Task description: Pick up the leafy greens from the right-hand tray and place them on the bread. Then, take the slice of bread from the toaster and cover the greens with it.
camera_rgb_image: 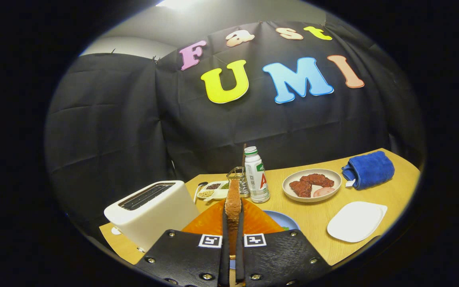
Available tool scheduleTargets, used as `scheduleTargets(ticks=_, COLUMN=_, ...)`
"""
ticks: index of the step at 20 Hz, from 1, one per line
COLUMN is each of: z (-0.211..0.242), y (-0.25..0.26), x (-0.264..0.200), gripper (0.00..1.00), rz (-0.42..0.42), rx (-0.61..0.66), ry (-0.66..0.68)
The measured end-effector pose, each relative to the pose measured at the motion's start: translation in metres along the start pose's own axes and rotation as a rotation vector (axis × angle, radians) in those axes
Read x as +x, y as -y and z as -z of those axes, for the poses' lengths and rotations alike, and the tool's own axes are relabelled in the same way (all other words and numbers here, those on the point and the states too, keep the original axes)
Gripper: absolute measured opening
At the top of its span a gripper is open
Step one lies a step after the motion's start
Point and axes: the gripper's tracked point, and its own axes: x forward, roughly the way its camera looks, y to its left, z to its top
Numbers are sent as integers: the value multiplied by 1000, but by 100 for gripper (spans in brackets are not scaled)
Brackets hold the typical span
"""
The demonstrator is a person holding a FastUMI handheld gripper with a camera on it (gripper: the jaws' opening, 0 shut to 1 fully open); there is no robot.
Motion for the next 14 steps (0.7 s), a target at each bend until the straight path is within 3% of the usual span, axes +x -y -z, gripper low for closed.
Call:
scheduleTargets(ticks=9, z=28, y=-19, x=7, gripper=6, rz=-40, rx=-9, ry=-54)
scheduleTargets(ticks=14, z=43, y=-3, x=16, gripper=6, rz=7, rx=-18, ry=-99)
